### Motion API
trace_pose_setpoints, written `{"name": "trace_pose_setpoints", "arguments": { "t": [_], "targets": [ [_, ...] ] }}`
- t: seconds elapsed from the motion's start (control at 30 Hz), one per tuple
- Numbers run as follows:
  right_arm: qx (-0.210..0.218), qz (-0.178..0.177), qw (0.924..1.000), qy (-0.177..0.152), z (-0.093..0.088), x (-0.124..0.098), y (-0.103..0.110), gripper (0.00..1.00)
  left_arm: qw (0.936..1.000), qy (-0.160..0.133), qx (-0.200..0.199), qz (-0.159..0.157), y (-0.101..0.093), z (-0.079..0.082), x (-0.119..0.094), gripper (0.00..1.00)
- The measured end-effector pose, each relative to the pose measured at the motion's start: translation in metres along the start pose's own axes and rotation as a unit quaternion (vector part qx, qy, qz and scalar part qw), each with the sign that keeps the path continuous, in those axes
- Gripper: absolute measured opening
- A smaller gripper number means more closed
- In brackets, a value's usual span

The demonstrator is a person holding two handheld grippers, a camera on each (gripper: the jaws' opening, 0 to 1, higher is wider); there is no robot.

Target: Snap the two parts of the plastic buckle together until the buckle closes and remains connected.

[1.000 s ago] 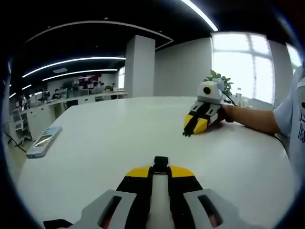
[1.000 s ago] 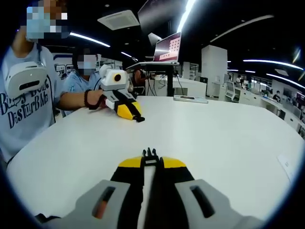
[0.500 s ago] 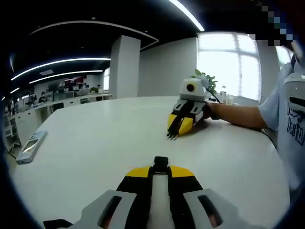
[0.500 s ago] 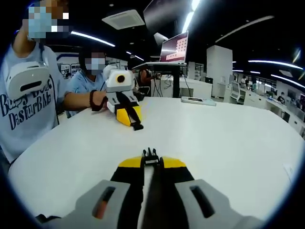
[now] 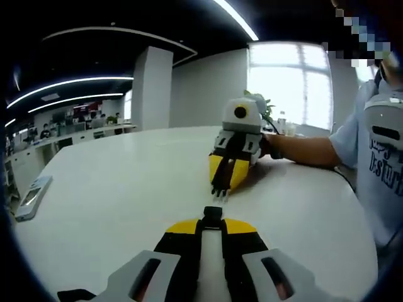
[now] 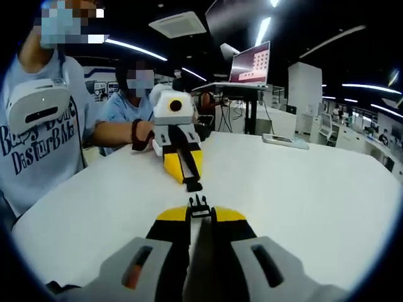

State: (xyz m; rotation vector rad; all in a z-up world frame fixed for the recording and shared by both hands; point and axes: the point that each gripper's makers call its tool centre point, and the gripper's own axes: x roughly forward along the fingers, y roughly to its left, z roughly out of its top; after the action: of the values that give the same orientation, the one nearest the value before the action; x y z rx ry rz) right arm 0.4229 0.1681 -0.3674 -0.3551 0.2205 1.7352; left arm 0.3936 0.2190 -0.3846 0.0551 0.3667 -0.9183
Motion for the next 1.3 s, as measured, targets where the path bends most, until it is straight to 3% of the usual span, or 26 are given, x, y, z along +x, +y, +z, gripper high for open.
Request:
{"name": "trace_pose_setpoints", "arguments": {
  "t": [0.77, 1.3],
  "targets": [
    [-0.003, 0.008, 1.0000, 0.002, -0.003, 0.011, 0.008, 0.13, 0.9998, 0.001, 0.005, -0.018, -0.010, -0.001, -0.003, 0.12],
    [-0.001, 0.001, 1.0000, 0.001, -0.001, 0.013, 0.014, 0.13, 0.9999, -0.001, 0.016, -0.002, -0.009, 0.000, -0.002, 0.12]
  ]
}}
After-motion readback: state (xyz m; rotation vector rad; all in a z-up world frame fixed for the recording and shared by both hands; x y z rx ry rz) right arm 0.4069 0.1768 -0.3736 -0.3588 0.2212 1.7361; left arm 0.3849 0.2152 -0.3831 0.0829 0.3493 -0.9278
